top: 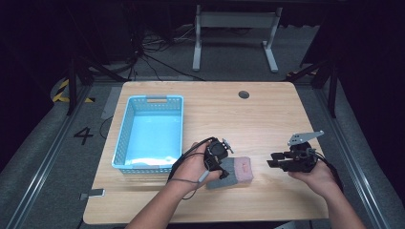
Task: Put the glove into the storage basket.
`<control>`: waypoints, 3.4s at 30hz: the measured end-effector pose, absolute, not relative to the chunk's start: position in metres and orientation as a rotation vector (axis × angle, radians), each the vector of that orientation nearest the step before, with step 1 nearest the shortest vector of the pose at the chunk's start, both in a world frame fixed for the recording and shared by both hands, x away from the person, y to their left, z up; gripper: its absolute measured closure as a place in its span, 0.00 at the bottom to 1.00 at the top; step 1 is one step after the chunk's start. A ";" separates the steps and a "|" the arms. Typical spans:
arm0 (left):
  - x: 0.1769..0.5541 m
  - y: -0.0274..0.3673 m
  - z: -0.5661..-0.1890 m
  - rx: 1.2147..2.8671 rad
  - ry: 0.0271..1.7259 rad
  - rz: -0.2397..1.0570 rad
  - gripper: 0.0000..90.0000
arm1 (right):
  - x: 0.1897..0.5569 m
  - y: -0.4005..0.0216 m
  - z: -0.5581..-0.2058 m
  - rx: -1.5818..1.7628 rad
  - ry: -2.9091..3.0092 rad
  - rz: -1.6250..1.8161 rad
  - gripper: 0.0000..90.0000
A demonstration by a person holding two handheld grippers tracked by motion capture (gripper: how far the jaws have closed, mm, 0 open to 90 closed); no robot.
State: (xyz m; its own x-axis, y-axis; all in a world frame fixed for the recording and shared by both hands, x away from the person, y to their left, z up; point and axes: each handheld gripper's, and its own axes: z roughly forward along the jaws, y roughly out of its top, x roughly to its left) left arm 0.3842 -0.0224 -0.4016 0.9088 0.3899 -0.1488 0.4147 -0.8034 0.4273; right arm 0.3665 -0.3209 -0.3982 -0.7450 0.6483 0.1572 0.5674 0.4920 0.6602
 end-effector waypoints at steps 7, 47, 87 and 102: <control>0.387 -0.034 -0.410 2.585 0.654 -0.024 0.47 | 0.364 -0.321 -0.399 1.071 2.629 1.101 0.67; 0.381 -0.061 -0.425 2.722 0.636 -0.017 0.76 | 0.366 -0.321 -0.398 1.076 2.615 1.189 0.58; 0.388 0.036 -0.296 2.567 0.628 0.113 0.76 | 0.382 -0.313 -0.402 1.083 2.646 1.210 0.59; 0.402 0.106 -0.281 2.501 0.712 0.161 0.76 | 0.378 -0.311 -0.403 1.090 2.648 1.215 0.58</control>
State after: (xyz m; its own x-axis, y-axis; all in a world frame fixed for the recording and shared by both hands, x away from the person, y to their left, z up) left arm 0.4018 0.1063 -0.2814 0.8540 0.5194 -0.0291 0.4561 -0.7206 0.5222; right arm 0.3780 -0.3109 -0.4033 -0.7542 0.6084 0.2472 0.5843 0.4497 0.6756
